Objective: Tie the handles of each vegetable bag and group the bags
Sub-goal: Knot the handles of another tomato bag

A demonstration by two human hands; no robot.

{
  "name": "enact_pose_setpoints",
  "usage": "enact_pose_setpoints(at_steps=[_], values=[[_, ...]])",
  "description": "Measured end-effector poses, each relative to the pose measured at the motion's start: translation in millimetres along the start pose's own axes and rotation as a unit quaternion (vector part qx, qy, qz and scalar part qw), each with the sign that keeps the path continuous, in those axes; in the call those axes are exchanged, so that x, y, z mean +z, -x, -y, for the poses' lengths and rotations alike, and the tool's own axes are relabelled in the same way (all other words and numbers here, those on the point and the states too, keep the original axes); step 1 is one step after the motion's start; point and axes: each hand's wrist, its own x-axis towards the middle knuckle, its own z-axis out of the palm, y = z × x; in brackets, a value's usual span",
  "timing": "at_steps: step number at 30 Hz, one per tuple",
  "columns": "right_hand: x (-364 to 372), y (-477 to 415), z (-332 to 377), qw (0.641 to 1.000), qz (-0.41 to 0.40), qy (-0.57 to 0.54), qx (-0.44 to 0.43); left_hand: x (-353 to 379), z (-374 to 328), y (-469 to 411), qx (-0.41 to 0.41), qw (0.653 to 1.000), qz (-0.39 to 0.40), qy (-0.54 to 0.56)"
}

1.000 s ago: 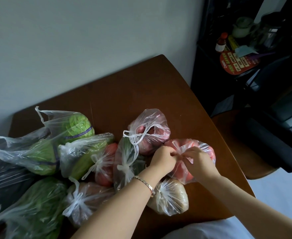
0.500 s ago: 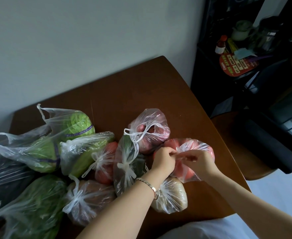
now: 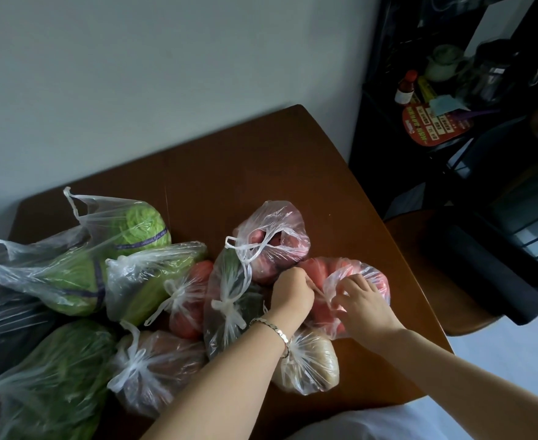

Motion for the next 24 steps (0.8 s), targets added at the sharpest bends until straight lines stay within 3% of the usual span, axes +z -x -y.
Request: enact_pose_setpoints(at_steps=[3,6,9,11,12,13,16,18,20,22,24], values=[[-2,-2,-2,0.999,0.037,0.016,0.002,-2,-3,0,0.017,0.999,-0.008,-0.038],[-5,-7,-4,0.997,0.059,-0.037,0.043,-10,3,0,0.154,0.979,-0.050,-0.124],[-14,-21,-1,0.988,0.036,-0.125,0.078,-32,21,0,0.356,0.908,-0.151,-0.161],[-22,-41,9,0.988,-0.023,-0.142,0.053,-49,40,0,0.414,0.845,-0.280,-0.188],[-26,-51,18,0.988,-0.052,-0.144,0.033,-56,49,0,0.411,0.831,-0.325,-0.188],[-31,-63,29,0.987,-0.074,-0.141,0.006,-64,57,-1,0.384,0.831,-0.356,-0.186],[-37,-92,63,0.991,-0.056,-0.082,-0.089,-81,67,-4,0.190,0.892,-0.366,-0.186],[-38,-105,81,0.995,0.011,-0.005,-0.100,-87,68,-5,0.079,0.950,-0.283,-0.105],[-39,-114,89,0.994,0.044,0.039,-0.096,-91,66,-7,-0.014,0.979,-0.191,0.067],[-43,-117,89,0.996,0.026,-0.004,-0.089,-94,61,-8,-0.089,0.963,-0.113,0.229],[-53,-116,81,0.994,0.011,-0.101,-0.040,-94,59,-14,-0.104,0.917,-0.083,0.376]])
